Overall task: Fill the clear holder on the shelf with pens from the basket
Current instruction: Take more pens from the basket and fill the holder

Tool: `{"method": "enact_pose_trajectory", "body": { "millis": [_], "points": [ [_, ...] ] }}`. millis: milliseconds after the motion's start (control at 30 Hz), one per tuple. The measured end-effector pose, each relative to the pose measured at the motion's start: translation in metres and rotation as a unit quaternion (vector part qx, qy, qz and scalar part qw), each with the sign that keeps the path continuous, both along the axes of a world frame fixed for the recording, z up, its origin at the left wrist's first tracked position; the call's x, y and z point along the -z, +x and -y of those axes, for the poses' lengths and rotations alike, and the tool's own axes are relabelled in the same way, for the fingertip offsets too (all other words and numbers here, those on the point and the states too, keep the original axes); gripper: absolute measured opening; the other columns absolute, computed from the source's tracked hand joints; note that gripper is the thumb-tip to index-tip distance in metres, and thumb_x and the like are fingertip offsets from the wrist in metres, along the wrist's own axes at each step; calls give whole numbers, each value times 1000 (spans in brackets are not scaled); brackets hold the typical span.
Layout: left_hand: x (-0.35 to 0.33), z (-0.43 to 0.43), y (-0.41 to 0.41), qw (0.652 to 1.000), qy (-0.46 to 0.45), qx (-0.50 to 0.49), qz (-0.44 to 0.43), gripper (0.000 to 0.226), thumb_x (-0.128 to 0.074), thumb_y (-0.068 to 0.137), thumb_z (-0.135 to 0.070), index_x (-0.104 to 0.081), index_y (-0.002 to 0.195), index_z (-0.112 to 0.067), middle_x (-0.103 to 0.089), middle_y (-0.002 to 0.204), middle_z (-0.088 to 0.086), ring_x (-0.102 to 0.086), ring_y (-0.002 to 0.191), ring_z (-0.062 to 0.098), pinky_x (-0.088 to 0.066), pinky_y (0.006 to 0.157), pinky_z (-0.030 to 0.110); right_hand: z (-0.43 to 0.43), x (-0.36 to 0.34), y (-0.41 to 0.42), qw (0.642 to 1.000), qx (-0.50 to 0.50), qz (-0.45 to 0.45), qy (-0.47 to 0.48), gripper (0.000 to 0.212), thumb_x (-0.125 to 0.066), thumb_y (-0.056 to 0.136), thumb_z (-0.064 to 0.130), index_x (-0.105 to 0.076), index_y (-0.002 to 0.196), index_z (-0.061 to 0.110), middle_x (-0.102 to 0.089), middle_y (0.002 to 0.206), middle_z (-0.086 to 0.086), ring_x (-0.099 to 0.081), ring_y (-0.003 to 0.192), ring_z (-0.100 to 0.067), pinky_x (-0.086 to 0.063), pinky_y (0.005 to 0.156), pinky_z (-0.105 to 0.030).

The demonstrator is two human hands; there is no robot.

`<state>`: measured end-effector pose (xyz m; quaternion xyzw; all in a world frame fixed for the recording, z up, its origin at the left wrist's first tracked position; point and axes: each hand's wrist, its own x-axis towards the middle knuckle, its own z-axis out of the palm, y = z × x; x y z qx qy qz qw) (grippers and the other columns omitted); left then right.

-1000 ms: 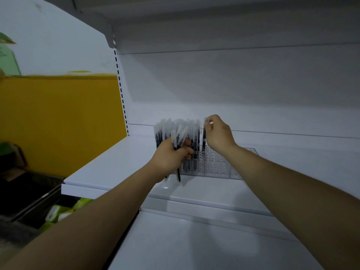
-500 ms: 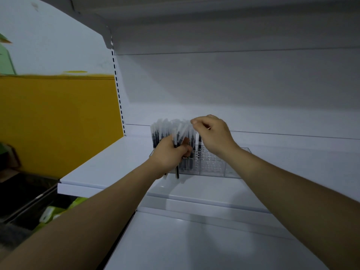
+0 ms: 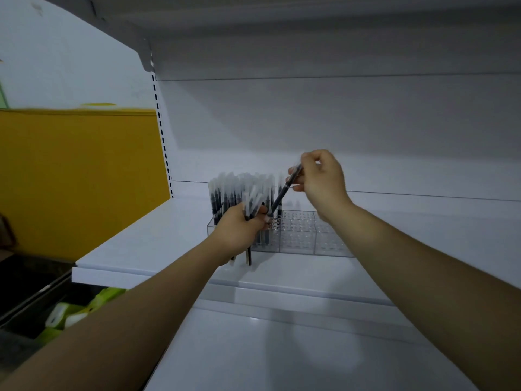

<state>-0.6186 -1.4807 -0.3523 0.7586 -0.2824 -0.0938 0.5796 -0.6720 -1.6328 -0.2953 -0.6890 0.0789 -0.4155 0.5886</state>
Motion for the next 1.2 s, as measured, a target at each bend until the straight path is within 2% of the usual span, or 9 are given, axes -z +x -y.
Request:
{"method": "enact_pose_trajectory", "body": {
  "millis": [100,200,267,433,533,667,800,1000,1200],
  "points": [
    [3,-5,4,1000,-3,-3,-15,21,-48,96,-3,-60,110,-14,-68,105,2,-65,92,12,-53,77,29,8,-4,3,999,40,23,-26,16,-44,100,22,-47,85,24,-65,85,-4,-67,79,-24,-54,59,-28],
    [4,-8,6,1000,-1,-4,-17,22,-47,96,-2,-59,111,-13,-68,103,2,-66,92,12,-54,75,28,10,6,12,994,51,-26,-92,10,-46,99,25,-49,90,25,-66,87,-4,-66,84,-29,-58,72,-48],
    [4,-8,7,1000,-2,-4,-15,22,-48,96,-3,-59,111,-13,-69,101,1,-67,90,12,-54,75,28,9,14,17,991,47,-53,-116,4,-47,99,25,-49,100,22,-66,87,-6,-65,84,-31,-55,75,-52],
    [5,-11,8,1000,-5,-3,-8,21,-48,95,-3,-60,108,-16,-69,96,-2,-67,89,12,-55,74,25,5,26,23,978,54,-83,-183,9,-45,100,24,-48,107,18,-64,92,-6,-63,84,-25,-55,82,-47],
    [5,-13,11,1000,-1,-10,-5,21,-50,95,-5,-61,103,-20,-71,96,-1,-68,91,13,-56,80,31,2,31,28,974,50,-92,-201,9,-45,100,24,-48,107,19,-65,94,-8,-63,84,-26,-55,81,-47],
    [6,-16,13,1000,-3,-8,-9,20,-51,95,-6,-61,104,-20,-71,98,0,-68,89,11,-54,84,33,1,22,29,980,59,-45,-183,8,-46,100,24,-48,105,19,-63,86,-4,-64,81,-26,-55,78,-49],
    [7,-17,14,1000,-3,-8,-7,17,-53,94,-8,-61,104,-19,-70,100,6,-68,91,15,-54,87,36,5,11,28,979,70,-22,-188,9,-47,100,22,-49,108,18,-59,82,5,-62,81,-23,-55,78,-45],
    [5,-11,9,1000,-9,3,-3,20,-51,95,-6,-60,95,-23,-70,97,4,-68,86,12,-55,76,30,8,24,31,973,63,-58,-214,12,-46,100,23,-49,109,17,-63,89,-4,-61,82,-24,-52,75,-38],
    [2,-10,7,1000,-2,5,6,17,-52,94,-7,-61,96,-22,-70,99,7,-68,91,18,-55,78,34,9,41,35,964,56,-106,-236,13,-44,101,24,-48,110,15,-65,91,-10,-61,83,-29,-50,74,-39]
  ]
}}
